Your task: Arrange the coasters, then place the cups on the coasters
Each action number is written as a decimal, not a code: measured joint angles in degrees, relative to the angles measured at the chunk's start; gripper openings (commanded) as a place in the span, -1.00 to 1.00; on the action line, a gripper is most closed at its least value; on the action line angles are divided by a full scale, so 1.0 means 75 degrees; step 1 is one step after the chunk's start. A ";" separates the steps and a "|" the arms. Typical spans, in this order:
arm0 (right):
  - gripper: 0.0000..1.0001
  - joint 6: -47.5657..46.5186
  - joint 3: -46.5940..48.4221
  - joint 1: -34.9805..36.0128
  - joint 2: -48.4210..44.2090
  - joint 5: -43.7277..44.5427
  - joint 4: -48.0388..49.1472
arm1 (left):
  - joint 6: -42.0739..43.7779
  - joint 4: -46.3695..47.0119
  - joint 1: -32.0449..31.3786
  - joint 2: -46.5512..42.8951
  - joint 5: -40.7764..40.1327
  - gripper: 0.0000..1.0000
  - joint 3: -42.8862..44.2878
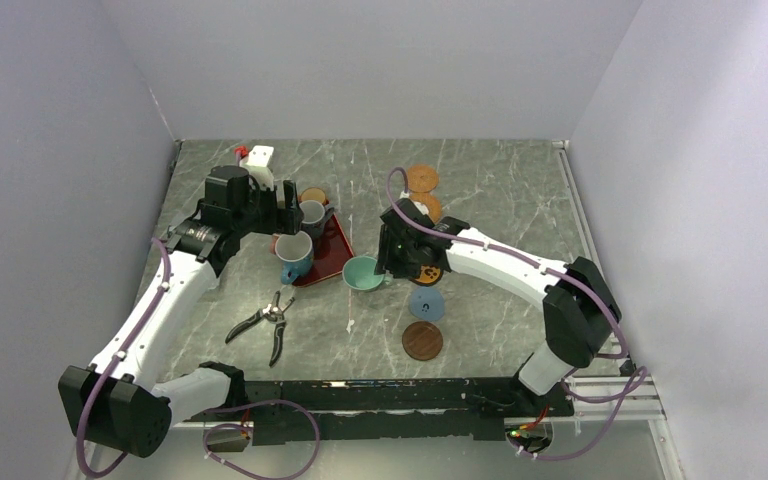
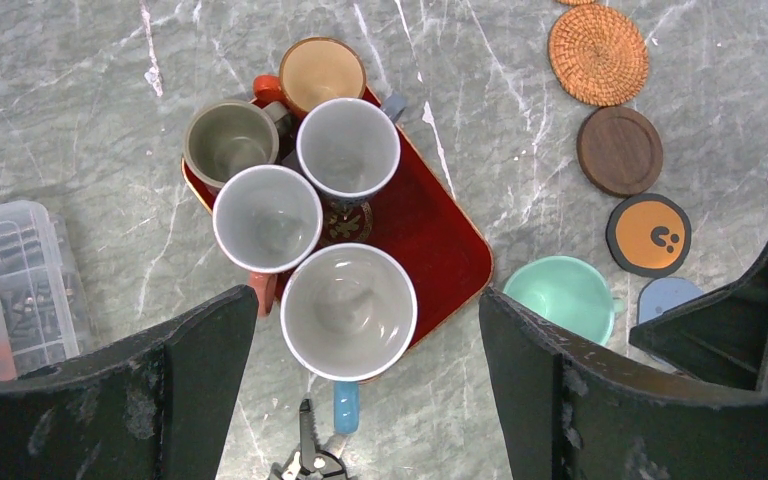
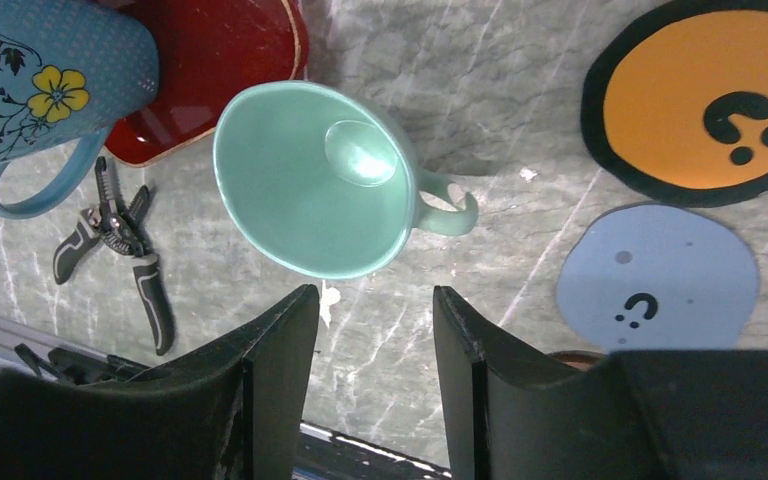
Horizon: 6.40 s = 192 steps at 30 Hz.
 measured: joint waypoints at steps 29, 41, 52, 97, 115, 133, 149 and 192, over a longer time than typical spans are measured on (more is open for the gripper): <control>-0.44 0.0778 0.0189 0.0557 0.1311 0.1189 0.0265 | 0.0003 -0.0003 0.0000 -0.0026 -0.0029 0.76 0.0000; -1.00 0.0577 0.0431 0.0597 0.1408 0.1545 0.0029 | 0.0003 -0.0003 0.0000 -0.0026 -0.0029 0.77 0.0000; -1.00 -0.0469 0.1877 -0.0224 0.1215 0.1955 -0.0889 | 0.0003 -0.0003 0.0000 -0.0026 -0.0087 0.78 0.0000; -1.00 -0.0612 0.7233 -0.3602 0.5595 0.2142 -0.1058 | 0.0006 -0.0061 -0.0050 -0.0370 -0.0458 0.79 0.0000; -1.00 -0.0583 0.7318 -0.3701 0.6003 0.2057 -0.1037 | 0.0006 -0.0061 -0.0067 -0.0370 -0.0490 0.79 0.0000; -0.82 -0.0589 0.7487 -0.3826 0.6140 0.1845 -0.0947 | 0.0009 -0.0058 -0.0079 -0.0367 -0.0493 0.79 -0.0009; 0.05 -0.0775 0.7490 -0.3917 0.6193 0.1652 -0.0495 | 0.0009 -0.0058 -0.0079 -0.0367 -0.0490 0.79 -0.0015; 0.58 -0.2821 0.4115 -0.3993 0.2754 -0.0271 0.1612 | -0.0015 0.0058 -0.0020 0.0227 -0.0175 0.69 -0.0067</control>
